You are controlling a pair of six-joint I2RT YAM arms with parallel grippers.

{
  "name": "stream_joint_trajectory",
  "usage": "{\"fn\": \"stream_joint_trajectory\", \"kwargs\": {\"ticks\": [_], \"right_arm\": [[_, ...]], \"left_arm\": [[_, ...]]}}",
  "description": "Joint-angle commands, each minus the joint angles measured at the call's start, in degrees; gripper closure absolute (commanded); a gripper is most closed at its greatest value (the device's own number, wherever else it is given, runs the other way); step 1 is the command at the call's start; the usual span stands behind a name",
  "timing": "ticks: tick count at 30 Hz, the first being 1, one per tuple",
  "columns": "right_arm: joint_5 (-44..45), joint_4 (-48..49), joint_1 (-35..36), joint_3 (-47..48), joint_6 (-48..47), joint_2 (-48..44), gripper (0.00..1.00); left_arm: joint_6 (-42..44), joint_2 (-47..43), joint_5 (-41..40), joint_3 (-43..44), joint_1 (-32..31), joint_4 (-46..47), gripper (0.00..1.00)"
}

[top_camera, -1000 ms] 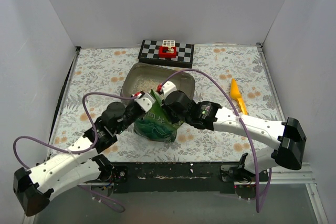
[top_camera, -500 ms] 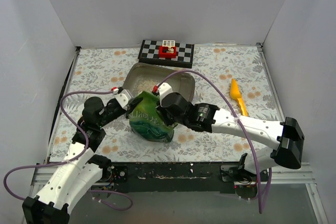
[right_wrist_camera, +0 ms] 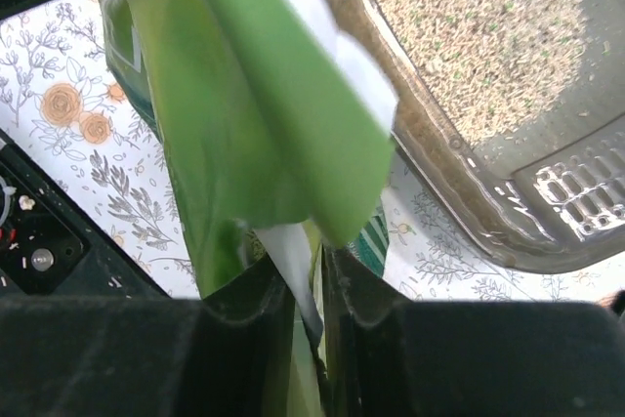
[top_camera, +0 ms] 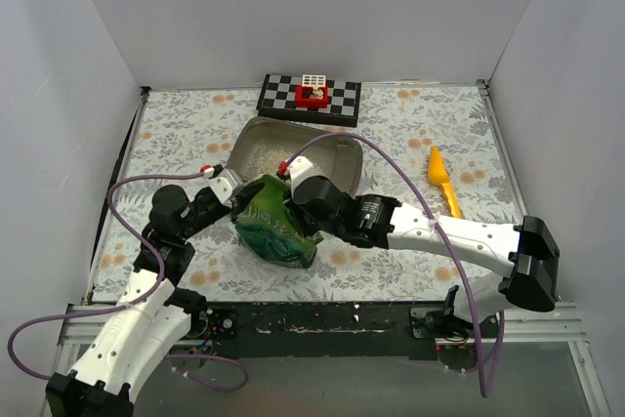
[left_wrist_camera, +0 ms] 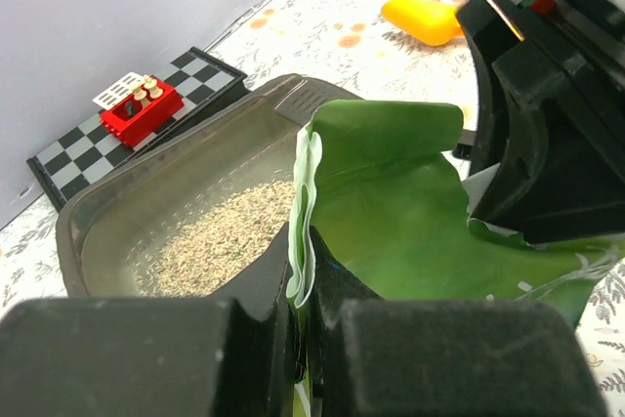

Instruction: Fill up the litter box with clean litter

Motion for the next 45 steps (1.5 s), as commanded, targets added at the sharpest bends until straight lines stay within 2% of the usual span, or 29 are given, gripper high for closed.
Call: {"fn": "stream_joint_trajectory", "kwargs": {"ticks": [1, 6, 9, 12, 17, 20, 24, 32, 33, 35, 39, 43, 45], "right_arm": [[2.78, 4.11, 0.37, 1.55, -1.33, -6.41, 0.71], [2.95, -4.23, 0.01, 4.70, -3.26, -12.48, 0.51], [3.04, -9.68, -0.08, 6.29, -5.10, -15.12, 0.46], [-0.90, -14.17, -0.25, 7.87, -8.70, -16.79, 0.45], [-18.89, -19.88, -0.25, 10.77, -14.68, -14.87, 0.47], [-23.58, -21.21, -0.17, 10.69, -14.95, -12.58, 0.47], [-24.38, -16.83, -0.25, 7.01, -14.87, -10.65, 0.48], [-15.25, -9.01, -0.60, 3.22, -14.87, -7.13, 0.45], [-14.45, -8.13, -0.69, 2.78, -14.60, -6.86, 0.46], [-11.65, -6.63, -1.13, 2.08, -13.73, -6.77, 0.54], [-9.53, -3.82, -2.71, 0.50, -12.58, -8.70, 0.76], [-9.17, -2.23, -4.20, -1.08, -12.14, -11.52, 0.84], [-9.44, -1.88, -5.26, -1.96, -11.97, -11.96, 0.94]], "left_arm": [[-3.40, -2.01, 3.66, -1.43, 0.13, 1.21, 1.00], [-5.95, -3.15, 6.74, -2.66, 0.22, 1.99, 1.00], [-7.27, -4.47, 7.88, -3.45, 0.22, 2.87, 1.00], [-7.71, -5.00, 9.11, -2.84, 0.22, 2.09, 1.00], [-6.93, -4.83, 8.07, 0.58, 0.05, -1.34, 1.00], [-6.31, -4.91, 6.57, 1.73, 0.05, -3.89, 1.00], [-6.31, -5.09, 4.81, 2.09, 0.13, -4.33, 1.00], [-7.01, -5.18, 3.23, 1.38, 0.13, -3.10, 1.00], [-7.01, -5.18, 3.14, 1.21, 0.13, -3.01, 1.00], [-6.92, -5.09, 3.05, 1.21, 0.13, -2.92, 1.00], [-6.31, -5.27, 2.78, 1.21, -0.04, -3.36, 1.00], [-5.95, -5.44, 2.61, 0.68, -0.22, -3.28, 1.00], [-6.04, -5.35, 2.52, 0.42, -0.22, -2.75, 1.00]]}}
